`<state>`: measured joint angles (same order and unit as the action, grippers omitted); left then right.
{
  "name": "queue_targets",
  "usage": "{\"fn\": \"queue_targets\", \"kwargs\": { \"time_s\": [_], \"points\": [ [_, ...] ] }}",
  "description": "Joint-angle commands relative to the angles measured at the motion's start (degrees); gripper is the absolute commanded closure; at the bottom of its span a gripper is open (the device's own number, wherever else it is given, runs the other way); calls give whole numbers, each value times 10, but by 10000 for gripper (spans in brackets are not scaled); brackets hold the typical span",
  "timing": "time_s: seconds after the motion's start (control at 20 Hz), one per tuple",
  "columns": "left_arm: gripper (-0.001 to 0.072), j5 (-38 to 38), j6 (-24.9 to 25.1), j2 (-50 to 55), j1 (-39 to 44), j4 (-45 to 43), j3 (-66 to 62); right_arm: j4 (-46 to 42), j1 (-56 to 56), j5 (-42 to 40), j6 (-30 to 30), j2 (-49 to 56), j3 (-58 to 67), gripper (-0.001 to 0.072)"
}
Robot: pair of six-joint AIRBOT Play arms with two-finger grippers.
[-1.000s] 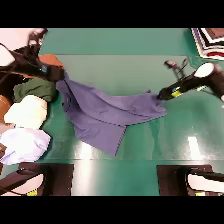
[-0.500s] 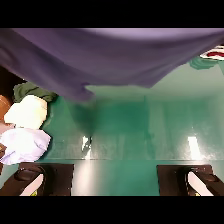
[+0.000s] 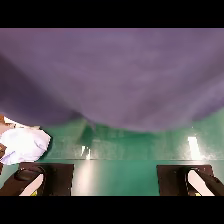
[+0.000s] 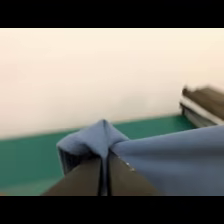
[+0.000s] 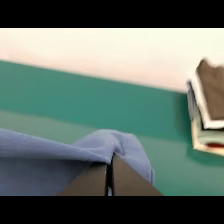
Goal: Fold the shirts.
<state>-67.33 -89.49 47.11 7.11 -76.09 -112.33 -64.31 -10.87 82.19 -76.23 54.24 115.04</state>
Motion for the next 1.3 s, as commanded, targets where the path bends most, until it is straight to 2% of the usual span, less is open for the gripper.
{"fn": "queue_targets", "kwargs": {
  "time_s": [0.0, 0.2, 0.45, 0.5, 0.55, 0.6, 0.65, 0.75, 0.85, 0.9, 1.1, 1.25],
  "points": [
    [679, -49, 26, 82, 0, -4, 82, -9, 54, 57, -33, 90, -36, 701],
    [679, -49, 30, 231, 0, -10, 184, -83, 137, 49, -39, 210, -156, 701],
    [676, 20, 49, 384, 0, -13, 215, -71, 168, -23, -38, 343, -210, 699],
    [559, 33, 49, 396, 0, -14, 215, -57, 168, -25, -38, 363, -197, 696],
    [256, 45, 49, 402, -2, -14, 215, -42, 167, -20, -38, 383, -177, 559],
    [146, 52, 41, 401, -5, -14, 214, -27, 164, -10, -38, 398, -154, 321],
    [146, 47, 40, 398, -12, -16, 211, -12, 157, 5, -38, 409, -130, 301],
    [147, -14, 40, 379, -44, -15, 203, 26, 143, 43, -25, 408, -106, 305],
    [224, -81, 40, 347, -83, -15, 218, 39, 122, 69, -17, 376, -133, 306],
    [224, -89, 40, 320, -101, -13, 252, 50, 112, 66, -12, 350, -170, 306],
    [223, -86, 40, 179, -129, -13, 490, 90, 78, 40, -11, 229, -349, 307],
    [223, -70, 38, 105, -129, 32, 665, 93, 73, 4, -11, 157, -449, 307]
  ]
}}
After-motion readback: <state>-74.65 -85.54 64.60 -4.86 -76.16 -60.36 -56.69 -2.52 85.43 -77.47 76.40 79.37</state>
